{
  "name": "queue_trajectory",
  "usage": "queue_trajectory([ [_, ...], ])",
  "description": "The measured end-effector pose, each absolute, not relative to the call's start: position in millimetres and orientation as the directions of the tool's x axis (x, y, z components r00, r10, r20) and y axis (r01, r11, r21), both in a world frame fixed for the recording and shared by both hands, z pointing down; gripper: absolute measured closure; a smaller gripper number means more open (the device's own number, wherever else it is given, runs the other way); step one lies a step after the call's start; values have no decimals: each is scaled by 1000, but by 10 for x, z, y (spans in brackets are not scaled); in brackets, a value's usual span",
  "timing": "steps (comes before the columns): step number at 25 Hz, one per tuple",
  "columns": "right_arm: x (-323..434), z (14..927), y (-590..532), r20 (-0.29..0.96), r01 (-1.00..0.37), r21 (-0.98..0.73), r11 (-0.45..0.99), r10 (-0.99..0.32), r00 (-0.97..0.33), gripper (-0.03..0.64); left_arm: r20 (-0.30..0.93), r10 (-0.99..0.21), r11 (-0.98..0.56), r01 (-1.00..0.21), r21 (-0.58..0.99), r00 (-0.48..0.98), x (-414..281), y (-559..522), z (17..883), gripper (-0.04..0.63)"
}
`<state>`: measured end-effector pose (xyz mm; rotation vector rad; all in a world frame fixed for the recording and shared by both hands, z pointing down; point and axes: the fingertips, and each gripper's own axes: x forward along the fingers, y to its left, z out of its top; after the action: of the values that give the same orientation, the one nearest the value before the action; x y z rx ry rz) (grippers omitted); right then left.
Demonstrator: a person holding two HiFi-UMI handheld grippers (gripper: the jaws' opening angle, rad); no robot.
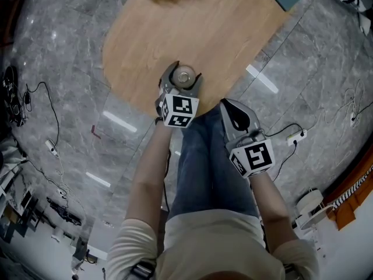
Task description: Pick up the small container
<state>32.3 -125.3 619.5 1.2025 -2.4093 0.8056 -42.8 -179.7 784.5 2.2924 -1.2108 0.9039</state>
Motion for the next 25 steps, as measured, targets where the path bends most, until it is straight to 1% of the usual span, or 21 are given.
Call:
queue_trajectory([
  [7,297,5852,-1217,490,-813,-314,491,-650,-581,618,660,-610,-511,-854,95,438,-458,-1702,7331,256],
  [15,295,5343,-1064,470,-822,-289,491,-675,-568,618,622,-641,-484,-866,127,450,-505,-1515,6542,256],
  [25,383,4603,-902,418,-833,-245,496,-721,-553,618,561,-686,-488,-865,118,464,-490,-1300,5537,256],
])
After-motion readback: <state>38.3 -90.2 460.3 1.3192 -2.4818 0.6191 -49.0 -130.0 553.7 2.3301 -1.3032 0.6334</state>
